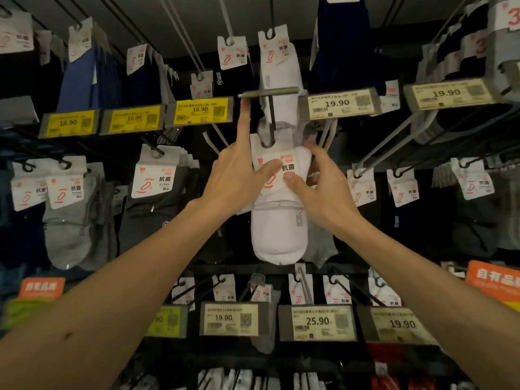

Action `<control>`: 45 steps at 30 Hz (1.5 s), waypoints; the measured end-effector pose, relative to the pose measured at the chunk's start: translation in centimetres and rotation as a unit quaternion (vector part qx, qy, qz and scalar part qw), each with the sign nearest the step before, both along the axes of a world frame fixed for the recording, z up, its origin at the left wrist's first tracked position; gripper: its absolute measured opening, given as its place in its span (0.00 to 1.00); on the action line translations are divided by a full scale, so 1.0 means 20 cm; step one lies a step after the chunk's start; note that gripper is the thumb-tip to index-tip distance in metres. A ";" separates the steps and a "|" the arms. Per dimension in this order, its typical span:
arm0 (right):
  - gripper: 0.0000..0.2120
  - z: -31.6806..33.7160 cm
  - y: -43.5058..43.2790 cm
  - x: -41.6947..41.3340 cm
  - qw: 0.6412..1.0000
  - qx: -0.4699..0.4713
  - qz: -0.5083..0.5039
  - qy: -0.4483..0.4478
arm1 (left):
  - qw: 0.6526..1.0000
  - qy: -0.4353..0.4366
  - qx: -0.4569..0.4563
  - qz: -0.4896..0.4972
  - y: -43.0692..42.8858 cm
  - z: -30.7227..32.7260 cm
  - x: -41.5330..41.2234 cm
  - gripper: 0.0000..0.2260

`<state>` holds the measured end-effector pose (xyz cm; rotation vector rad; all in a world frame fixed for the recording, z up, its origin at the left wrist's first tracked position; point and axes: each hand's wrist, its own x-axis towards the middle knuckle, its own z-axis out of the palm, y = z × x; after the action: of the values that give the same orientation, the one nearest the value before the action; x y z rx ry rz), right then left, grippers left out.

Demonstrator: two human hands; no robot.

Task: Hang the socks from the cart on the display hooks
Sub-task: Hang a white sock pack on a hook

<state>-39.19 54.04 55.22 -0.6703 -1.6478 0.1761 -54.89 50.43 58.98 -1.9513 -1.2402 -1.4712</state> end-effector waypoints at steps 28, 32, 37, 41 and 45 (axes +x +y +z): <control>0.28 -2.32 -1.78 0.89 0.857 -0.424 -0.268 -0.121 | 0.801 0.393 -0.362 -0.269 -0.87 -1.92 0.73 0.09; 0.21 -2.58 -2.09 1.18 0.774 -0.517 -0.357 -0.076 | 0.739 0.403 -0.450 -0.299 -1.03 -2.39 1.14 0.12; 0.14 -2.81 -2.34 1.56 0.685 -0.590 -0.426 -0.038 | 0.684 0.417 -0.490 -0.343 -1.21 -2.78 1.66 0.10; 0.15 -2.99 -2.44 1.90 0.633 -0.636 -0.442 -0.015 | 0.648 0.397 -0.551 -0.346 -1.30 -3.02 2.06 0.10; 0.20 -3.14 -2.48 2.25 0.581 -0.676 -0.454 -0.010 | 0.602 0.371 -0.636 -0.307 -1.34 -3.26 2.40 0.13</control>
<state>5.73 4.35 -7.59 -2.5805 -0.6703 0.6822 -6.88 23.60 -6.20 -3.5210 -1.2563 0.6531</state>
